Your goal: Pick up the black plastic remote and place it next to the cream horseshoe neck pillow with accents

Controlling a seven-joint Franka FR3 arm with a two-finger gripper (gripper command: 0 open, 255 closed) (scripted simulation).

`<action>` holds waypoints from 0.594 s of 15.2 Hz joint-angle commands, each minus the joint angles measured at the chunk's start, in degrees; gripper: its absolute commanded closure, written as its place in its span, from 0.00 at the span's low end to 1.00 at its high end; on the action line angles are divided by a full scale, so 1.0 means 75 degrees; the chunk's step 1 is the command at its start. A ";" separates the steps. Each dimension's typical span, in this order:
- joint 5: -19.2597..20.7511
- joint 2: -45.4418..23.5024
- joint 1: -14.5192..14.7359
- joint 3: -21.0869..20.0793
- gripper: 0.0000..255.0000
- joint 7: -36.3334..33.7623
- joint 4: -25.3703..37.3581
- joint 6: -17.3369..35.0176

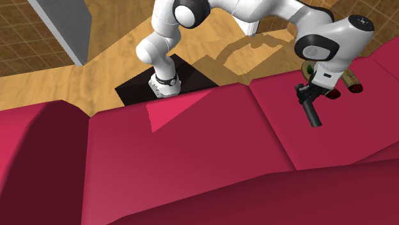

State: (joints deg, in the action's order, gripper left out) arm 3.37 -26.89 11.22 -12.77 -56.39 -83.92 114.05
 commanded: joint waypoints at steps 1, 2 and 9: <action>0.0139 -0.0589 0.0269 -0.0010 1.00 -0.0251 0.0944 -0.0352; 0.0204 -0.0924 0.0409 -0.0005 1.00 -0.0350 0.1479 -0.0552; 0.0270 -0.1275 0.0498 0.0024 1.00 -0.0424 0.1432 -0.0155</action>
State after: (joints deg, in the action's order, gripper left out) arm 5.32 -36.09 14.84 -12.61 -59.47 -73.13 112.43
